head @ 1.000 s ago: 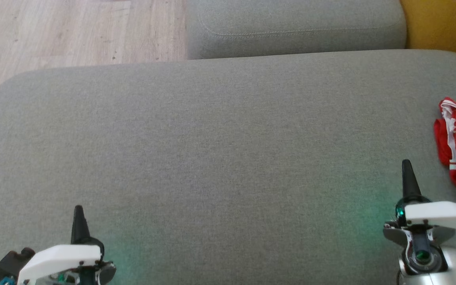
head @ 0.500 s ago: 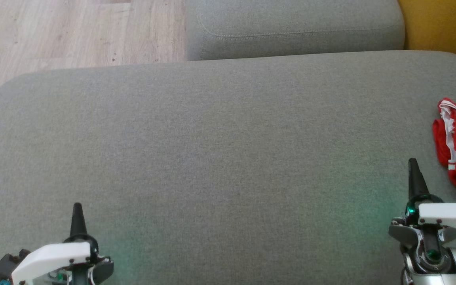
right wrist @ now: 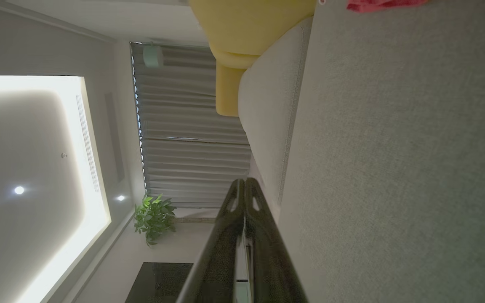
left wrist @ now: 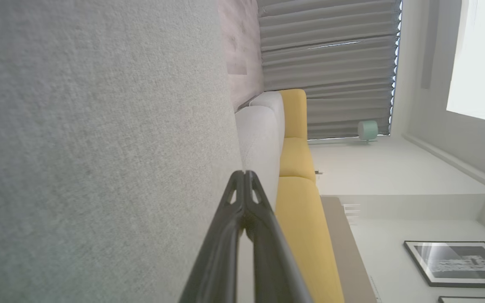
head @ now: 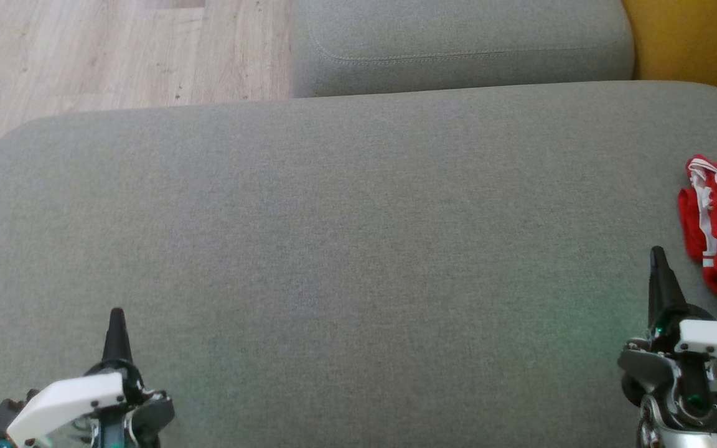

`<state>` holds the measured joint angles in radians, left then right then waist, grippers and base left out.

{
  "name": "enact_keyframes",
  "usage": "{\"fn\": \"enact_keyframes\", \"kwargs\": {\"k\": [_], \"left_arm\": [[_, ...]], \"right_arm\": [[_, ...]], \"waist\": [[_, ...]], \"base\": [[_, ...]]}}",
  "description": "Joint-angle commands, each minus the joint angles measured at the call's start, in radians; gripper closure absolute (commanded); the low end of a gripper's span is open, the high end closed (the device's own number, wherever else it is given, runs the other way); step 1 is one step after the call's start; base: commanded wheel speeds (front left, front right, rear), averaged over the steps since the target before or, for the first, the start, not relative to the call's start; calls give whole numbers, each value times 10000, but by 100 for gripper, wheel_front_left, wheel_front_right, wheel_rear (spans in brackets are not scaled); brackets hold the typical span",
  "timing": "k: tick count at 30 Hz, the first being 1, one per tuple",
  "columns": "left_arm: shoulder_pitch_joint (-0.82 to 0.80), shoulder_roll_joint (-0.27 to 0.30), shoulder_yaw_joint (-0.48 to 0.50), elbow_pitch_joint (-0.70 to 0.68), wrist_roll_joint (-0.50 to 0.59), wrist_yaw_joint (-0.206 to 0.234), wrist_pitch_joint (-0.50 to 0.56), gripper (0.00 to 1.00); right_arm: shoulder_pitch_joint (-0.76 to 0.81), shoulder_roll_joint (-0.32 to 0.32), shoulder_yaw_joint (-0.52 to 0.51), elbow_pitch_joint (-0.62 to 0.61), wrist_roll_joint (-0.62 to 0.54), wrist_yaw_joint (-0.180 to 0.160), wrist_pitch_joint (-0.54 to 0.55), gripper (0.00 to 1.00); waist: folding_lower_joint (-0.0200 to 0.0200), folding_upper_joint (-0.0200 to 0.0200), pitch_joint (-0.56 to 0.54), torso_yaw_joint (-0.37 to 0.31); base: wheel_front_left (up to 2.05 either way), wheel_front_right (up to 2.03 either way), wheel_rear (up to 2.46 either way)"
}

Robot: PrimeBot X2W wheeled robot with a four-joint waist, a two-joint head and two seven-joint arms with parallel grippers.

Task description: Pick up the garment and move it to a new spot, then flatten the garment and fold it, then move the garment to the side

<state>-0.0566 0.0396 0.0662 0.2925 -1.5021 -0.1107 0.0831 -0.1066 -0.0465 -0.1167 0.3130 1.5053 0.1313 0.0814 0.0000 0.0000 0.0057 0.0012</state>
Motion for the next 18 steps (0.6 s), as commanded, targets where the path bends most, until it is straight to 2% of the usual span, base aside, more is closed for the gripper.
{"fn": "enact_keyframes", "kwargs": {"k": [1,8,18], "left_arm": [[-490,101,375,-380,-268,-111,96,100],[-515,106,473,-470,-1068,-199,299,100],[-515,106,473,-470,-1068,-199,299,100]], "right_arm": [[-100,-38,125,-472,283,-5,120,100],[-14,-37,28,-682,1032,-6,319,100],[-14,-37,28,-682,1032,-6,319,100]], "waist": [[0,0,-3,-1],[0,0,-26,-12],[0,0,-26,-12]], "base": [[0,0,0],[0,0,0],[0,0,0]]}}
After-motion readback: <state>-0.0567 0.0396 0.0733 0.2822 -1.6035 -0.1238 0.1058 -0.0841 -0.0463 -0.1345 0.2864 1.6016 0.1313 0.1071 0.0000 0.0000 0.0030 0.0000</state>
